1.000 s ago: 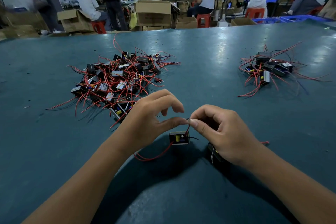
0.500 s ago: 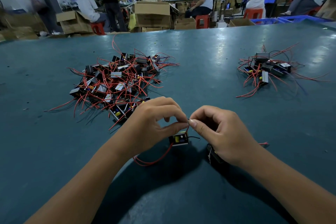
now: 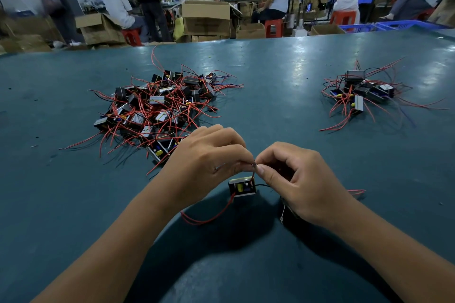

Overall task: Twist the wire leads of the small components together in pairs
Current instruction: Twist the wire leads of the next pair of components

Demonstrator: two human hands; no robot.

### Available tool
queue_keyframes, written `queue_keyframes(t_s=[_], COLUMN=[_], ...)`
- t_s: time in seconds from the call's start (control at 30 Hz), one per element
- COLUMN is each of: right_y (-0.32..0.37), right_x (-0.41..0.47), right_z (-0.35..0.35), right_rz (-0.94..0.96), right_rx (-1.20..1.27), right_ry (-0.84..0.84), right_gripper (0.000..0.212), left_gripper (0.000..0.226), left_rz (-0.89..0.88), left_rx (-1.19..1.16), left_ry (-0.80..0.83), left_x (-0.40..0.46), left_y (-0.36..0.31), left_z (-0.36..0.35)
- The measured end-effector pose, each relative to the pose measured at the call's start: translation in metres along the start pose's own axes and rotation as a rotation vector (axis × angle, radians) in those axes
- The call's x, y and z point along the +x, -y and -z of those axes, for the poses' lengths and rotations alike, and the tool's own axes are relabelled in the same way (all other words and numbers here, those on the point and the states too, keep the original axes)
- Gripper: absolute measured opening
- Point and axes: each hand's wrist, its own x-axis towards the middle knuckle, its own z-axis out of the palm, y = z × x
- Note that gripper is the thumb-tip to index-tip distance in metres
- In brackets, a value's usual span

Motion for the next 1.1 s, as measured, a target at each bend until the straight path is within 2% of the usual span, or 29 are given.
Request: queue_keyframes(t_s=[0.1,0.2,0.4,0.63,0.7,0.77,0.83,0.93,1.1], right_y=[0.000,0.001,0.002,0.005,0.004,0.003,0.002,0.001,0.001], right_x=[0.000,0.000,-0.001,-0.002,-0.002,-0.001,-0.002,-0.002,-0.002], right_z=[0.000,0.000,-0.003,-0.005,-0.004,-0.002,-0.001,0.000,0.001], right_rz=[0.009,0.030,0.063,0.129,0.106,0.065,0.033,0.025,0.026], right_rx=[-0.004,-0.026,-0.050,-0.133,-0.118,-0.069,-0.030,-0.012,0.002], right_ry=[-0.012,-0.041,-0.085,-0.089,-0.102,-0.112,-0.103,-0.071,-0.050], right_gripper=[0.007,0.006,0.005,0.004,0.005,0.007,0.009,0.010,0.008], left_gripper=[0.017,0.016,0.021,0.021,0.019,0.013,0.004,0.014,0.015], left_rz=[0.012,0.111,0.421,0.830,0.792,0.663,0.492,0.204,0.099], left_rx=[-0.010,-0.146,-0.497,-0.925,-0.895,-0.771,-0.596,-0.302,-0.212], left_ry=[0.010,0.035,0.128,0.064,0.051,-0.005,-0.042,-0.026,-0.045], left_x=[0.001,0.002,0.002,0.008,0.008,0.005,0.002,-0.001,0.001], left_y=[-0.004,-0.009,-0.016,-0.024,-0.023,-0.017,-0.008,0.000,0.001], left_z=[-0.001,-0.003,-0.007,-0.017,-0.018,-0.013,-0.005,0.002,0.000])
